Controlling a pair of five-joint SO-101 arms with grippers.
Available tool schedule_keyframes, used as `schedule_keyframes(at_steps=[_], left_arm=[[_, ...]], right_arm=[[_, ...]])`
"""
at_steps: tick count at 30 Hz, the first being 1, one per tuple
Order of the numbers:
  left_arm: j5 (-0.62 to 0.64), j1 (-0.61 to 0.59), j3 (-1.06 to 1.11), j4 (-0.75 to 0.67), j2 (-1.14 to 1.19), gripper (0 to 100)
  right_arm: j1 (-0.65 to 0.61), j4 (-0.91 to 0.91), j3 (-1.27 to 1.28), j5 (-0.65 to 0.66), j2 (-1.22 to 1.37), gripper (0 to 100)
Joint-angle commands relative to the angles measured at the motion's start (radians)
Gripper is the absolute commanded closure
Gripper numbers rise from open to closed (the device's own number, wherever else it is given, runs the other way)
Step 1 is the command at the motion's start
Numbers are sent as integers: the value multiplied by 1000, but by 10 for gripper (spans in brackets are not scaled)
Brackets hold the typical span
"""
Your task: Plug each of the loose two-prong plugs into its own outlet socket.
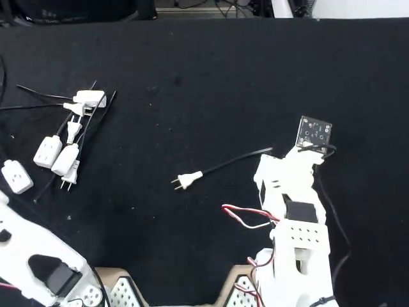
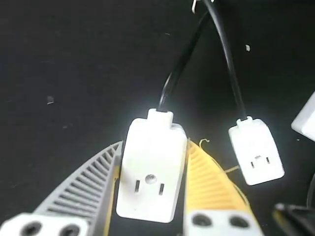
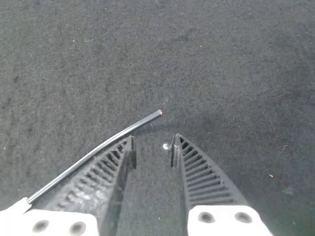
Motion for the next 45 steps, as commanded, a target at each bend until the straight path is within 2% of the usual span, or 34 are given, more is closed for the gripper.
schedule_keyframes(at_steps=[1, 5, 9, 15, 19, 27, 30, 36, 42, 45], left_arm=[[2, -21, -62, 5, -120, 971], [-43, -22, -64, 5, -140, 971], [-35, -21, -68, 5, -196, 971], [193, 36, -5, 8, -302, 971], [218, 145, 223, 8, -417, 971], [224, 510, 972, 0, -819, 971], [279, 645, 1219, -107, -928, 970], [437, 854, 1613, -450, -1033, 970], [476, 1015, 1831, -674, -1036, 970], [477, 1058, 1868, -710, -1036, 927]], right_arm=[[-11, -23, -56, -8, -25, 877], [-11, -23, -56, -8, -25, 877], [-11, -23, -56, -8, -25, 877], [-6, -23, -56, -8, -27, 877], [-5, -23, -56, -8, -27, 877], [-3, -23, -56, -6, -27, 877], [-3, -23, -56, -6, -27, 877], [-3, -21, -56, -6, -27, 877], [-3, -21, -56, -6, -27, 877], [-3, -21, -56, -6, -27, 877]])
